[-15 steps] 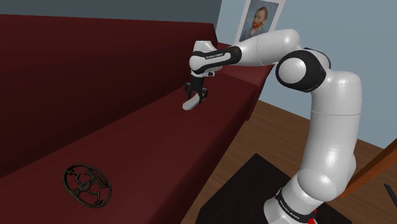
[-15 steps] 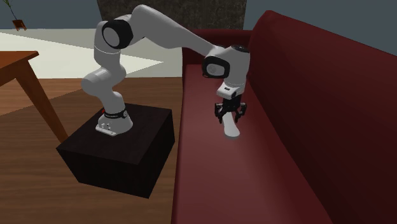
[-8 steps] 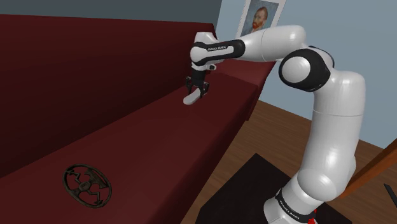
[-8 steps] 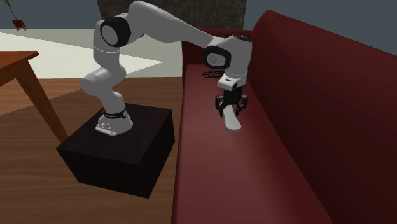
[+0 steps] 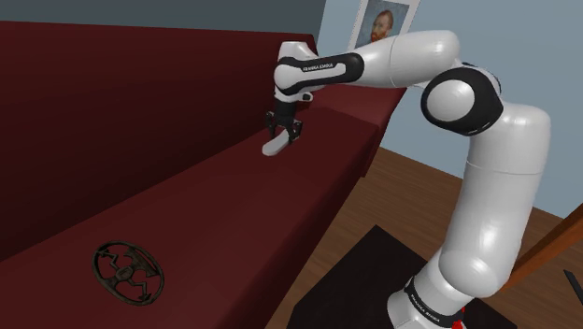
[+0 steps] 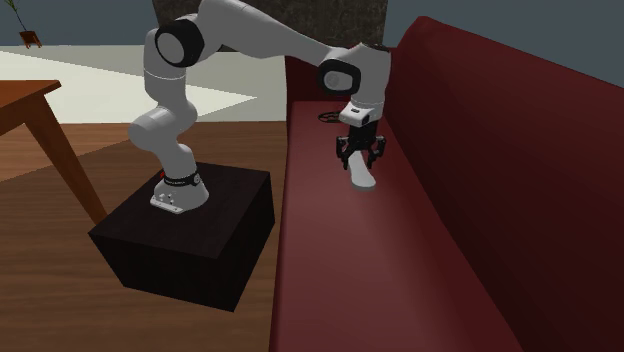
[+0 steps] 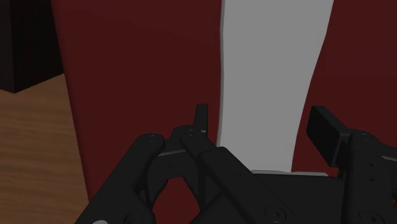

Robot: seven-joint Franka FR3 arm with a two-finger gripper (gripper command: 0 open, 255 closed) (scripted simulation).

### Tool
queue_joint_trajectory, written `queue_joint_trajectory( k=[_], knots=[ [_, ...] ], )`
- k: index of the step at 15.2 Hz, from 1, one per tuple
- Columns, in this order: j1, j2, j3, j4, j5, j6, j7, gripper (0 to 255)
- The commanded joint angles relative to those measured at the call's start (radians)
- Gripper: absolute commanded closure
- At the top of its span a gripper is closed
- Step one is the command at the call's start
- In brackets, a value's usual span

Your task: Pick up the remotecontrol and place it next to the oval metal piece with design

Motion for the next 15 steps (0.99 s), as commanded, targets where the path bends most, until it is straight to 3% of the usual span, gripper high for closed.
queue_joint_trajectory(
  k=[1, 15],
  knots=[
    [0.028, -0.027, 0.014, -0.042, -0.002, 0.015, 0.045, 255],
    [0.215, -0.095, 0.122, -0.141, -0.014, 0.041, 0.344, 255]
  ],
)
